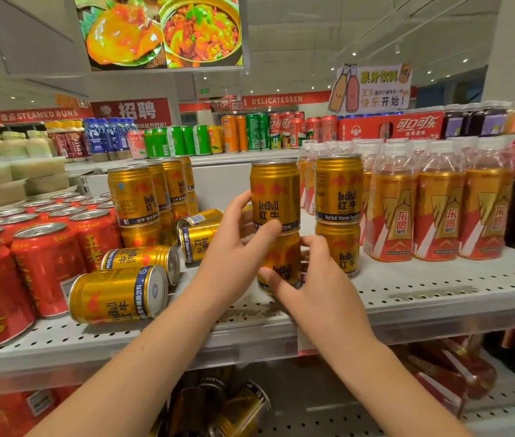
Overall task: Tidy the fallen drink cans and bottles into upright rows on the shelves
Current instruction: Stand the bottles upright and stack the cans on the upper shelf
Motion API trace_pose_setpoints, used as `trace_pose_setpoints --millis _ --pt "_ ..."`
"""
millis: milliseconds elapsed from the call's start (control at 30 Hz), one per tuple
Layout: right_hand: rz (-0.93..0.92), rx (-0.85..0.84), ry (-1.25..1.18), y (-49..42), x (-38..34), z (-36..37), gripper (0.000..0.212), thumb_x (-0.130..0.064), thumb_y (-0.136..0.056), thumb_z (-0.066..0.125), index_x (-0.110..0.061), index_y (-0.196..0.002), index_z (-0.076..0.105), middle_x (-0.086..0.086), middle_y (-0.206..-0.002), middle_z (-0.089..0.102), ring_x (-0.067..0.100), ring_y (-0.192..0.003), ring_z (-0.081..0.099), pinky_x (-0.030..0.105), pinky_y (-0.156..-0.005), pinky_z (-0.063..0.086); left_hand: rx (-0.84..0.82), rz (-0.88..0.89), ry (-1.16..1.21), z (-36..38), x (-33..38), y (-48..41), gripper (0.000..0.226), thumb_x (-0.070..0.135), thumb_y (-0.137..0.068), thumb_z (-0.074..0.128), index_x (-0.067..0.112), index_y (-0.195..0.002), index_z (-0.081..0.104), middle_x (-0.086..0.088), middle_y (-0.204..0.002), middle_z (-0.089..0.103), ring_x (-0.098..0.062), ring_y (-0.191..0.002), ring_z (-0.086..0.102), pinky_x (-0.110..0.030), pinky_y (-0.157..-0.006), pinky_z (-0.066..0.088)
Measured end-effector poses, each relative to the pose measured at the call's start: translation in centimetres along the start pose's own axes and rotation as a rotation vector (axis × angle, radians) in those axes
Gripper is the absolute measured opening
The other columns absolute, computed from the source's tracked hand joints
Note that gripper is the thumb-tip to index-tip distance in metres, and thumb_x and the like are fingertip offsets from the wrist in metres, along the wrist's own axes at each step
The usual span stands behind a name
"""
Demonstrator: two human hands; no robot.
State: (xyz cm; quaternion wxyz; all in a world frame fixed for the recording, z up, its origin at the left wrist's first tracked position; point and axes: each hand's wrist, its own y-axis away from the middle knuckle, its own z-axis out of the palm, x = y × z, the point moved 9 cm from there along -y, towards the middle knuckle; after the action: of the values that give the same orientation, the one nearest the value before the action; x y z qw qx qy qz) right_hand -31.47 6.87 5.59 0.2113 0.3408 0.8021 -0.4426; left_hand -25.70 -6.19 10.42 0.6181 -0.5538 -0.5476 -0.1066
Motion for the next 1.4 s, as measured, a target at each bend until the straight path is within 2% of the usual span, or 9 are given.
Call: trace_pose_setpoints --millis 167,333,533,600,700,867,1100,1233,1400 --pt "0.032 0.031 0.065 0.1 -0.1 0.1 0.058 -0.068 -0.081 0.065 -0.045 -0.113 0.022 -0.019 -0.102 0.055 0.003 -0.085 0.059 0.012 -0.056 0.041 0.065 0.003 -0.039 -0.1 -0.5 -0.3 0.058 0.038 -0.088 0.078 0.032 -0.138 0.048 0.011 -0.125 0.064 -0.006 -0.113 0.064 -0.037 -0.093 0.059" --pt "0.004 0.179 0.186 1.0 -0.6 -1.1 0.075 -0.060 -0.082 0.068 -0.027 -0.137 0.030 -0.007 -0.126 0.046 0.011 -0.113 0.051 0.024 -0.083 0.051 0.051 0.006 -0.055 1.3 -0.6 -1.2 0.055 0.041 -0.086 0.079 0.034 -0.131 0.048 0.020 -0.120 0.059 0.011 -0.100 0.062 -0.016 -0.078 0.056" --pt "-0.141 0.204 0.202 3.7 -1.1 -1.1 0.028 -0.044 -0.091 0.062 -0.036 -0.112 0.046 -0.021 -0.101 0.044 0.002 -0.095 0.049 0.009 -0.074 0.040 0.027 -0.050 -0.023 2.0 -1.2 -1.9 0.063 0.046 -0.086 0.077 0.034 -0.139 0.045 0.018 -0.126 0.057 -0.005 -0.115 0.061 -0.032 -0.091 0.059" --pt "-0.154 0.165 0.196 3.9 -1.2 -0.6 0.025 -0.041 -0.092 0.060 -0.038 -0.114 0.047 -0.024 -0.102 0.045 0.001 -0.098 0.050 0.013 -0.078 0.045 0.000 -0.071 -0.039 2.2 -1.0 -2.0 0.063 0.046 -0.087 0.076 0.034 -0.141 0.044 0.025 -0.122 0.056 -0.006 -0.118 0.059 -0.032 -0.093 0.058" --pt "-0.121 0.124 0.166 4.1 -1.4 -0.3 0.031 -0.046 -0.092 0.053 -0.038 -0.122 0.048 -0.026 -0.110 0.047 -0.001 -0.105 0.050 0.021 -0.087 0.050 -0.044 -0.074 -0.110 2.0 -0.5 -1.2 0.076 0.049 -0.089 0.073 0.030 -0.151 0.035 0.012 -0.144 0.049 -0.008 -0.130 0.052 -0.034 -0.104 0.050" --pt "-0.135 0.087 0.048 4.8 -3.3 0.7 0.033 -0.048 -0.092 0.051 -0.042 -0.124 0.047 -0.030 -0.116 0.045 -0.006 -0.113 0.047 0.020 -0.094 0.044 0.015 0.115 -0.294 -3.2 2.9 3.2 0.077 0.050 -0.088 0.072 0.038 -0.152 0.031 0.019 -0.145 0.042 0.005 -0.125 0.049 -0.013 -0.097 0.044" --pt "-0.241 0.029 -0.211 4.2 -10.8 4.5 0.023 -0.041 -0.094 0.054 -0.042 -0.117 0.055 -0.032 -0.113 0.052 -0.006 -0.113 0.050 0.004 -0.088 0.039 -0.060 0.361 -0.865 -12.9 5.1 8.5 0.056 0.055 -0.093 0.059 0.028 -0.140 0.050 0.013 -0.134 0.053 -0.006 -0.128 0.050 -0.026 -0.107 0.042" --pt "-0.236 -0.048 -0.246 0.8 -13.5 7.1 0.017 -0.033 -0.098 0.057 -0.033 -0.114 0.060 -0.017 -0.109 0.062 -0.003 -0.102 0.059 0.018 -0.087 0.051 -0.234 0.377 -1.327 -15.6 3.0 9.9 0.074 0.066 -0.088 0.053 0.019 -0.145 0.049 0.000 -0.138 0.057 -0.022 -0.130 0.052 -0.043 -0.117 0.034" --pt "-0.071 -0.232 -0.204 -2.6 -12.5 10.6 0.037 -0.046 -0.095 0.062 -0.028 -0.128 0.058 -0.008 -0.111 0.065 0.005 -0.099 0.063 0.034 -0.089 0.056 -0.321 0.318 -1.390 -16.5 2.0 9.8 0.083 0.045 -0.084 0.072 0.015 -0.153 0.037 -0.006 -0.145 0.054 -0.028 -0.127 0.055 -0.044 -0.106 0.045"
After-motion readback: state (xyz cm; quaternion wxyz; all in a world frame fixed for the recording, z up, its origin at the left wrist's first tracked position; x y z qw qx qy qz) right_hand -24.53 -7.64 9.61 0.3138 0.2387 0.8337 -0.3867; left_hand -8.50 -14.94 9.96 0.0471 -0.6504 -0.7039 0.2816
